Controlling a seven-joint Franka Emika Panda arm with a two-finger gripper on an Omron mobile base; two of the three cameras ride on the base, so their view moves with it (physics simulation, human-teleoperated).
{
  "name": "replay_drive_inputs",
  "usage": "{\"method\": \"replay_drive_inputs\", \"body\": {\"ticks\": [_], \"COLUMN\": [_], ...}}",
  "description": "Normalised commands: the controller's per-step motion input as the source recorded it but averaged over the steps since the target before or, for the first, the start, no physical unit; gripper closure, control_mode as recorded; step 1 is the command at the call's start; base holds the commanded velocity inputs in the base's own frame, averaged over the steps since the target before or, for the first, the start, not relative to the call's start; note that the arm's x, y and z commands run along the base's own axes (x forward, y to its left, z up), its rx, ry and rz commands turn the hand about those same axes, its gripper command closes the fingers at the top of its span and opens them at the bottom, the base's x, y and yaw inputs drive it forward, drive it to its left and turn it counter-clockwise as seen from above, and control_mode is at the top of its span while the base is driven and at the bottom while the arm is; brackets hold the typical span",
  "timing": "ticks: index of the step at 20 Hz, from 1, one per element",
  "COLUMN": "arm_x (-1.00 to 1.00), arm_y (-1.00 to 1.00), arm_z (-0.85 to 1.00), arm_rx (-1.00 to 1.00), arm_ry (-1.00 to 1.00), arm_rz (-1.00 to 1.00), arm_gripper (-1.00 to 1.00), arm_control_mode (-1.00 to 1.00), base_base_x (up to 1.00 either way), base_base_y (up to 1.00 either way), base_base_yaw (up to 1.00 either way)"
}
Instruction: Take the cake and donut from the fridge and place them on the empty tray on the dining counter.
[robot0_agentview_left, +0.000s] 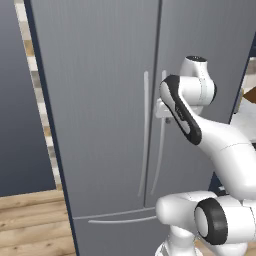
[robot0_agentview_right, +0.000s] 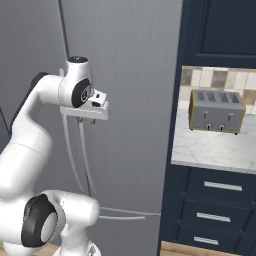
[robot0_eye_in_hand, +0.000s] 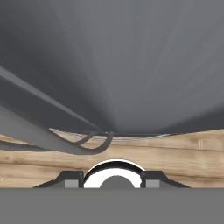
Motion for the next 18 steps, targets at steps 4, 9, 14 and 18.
{"method": "replay_drive_inputs", "body": {"ticks": [4, 9, 14, 18], "arm_x": [-0.31, -0.61, -0.59, -0.47], "arm_y": [0.0, 0.0, 0.0, 0.0], "arm_z": [-0.02, -0.28, -0.42, -0.51], "arm_rx": [0.0, 0.0, 0.0, 0.0], "arm_ry": [-0.01, 0.0, 0.0, 0.01], "arm_rz": [0.0, 0.0, 0.0, 0.0], "arm_gripper": [-1.0, -1.0, -1.0, -1.0], "arm_control_mode": [-1.0, -1.0, -1.0, -1.0], "base_base_x": [0.0, 0.0, 0.0, 0.0], "base_base_y": [0.0, 0.0, 0.0, 0.0], "base_base_yaw": [0.0, 0.0, 0.0, 0.0]}}
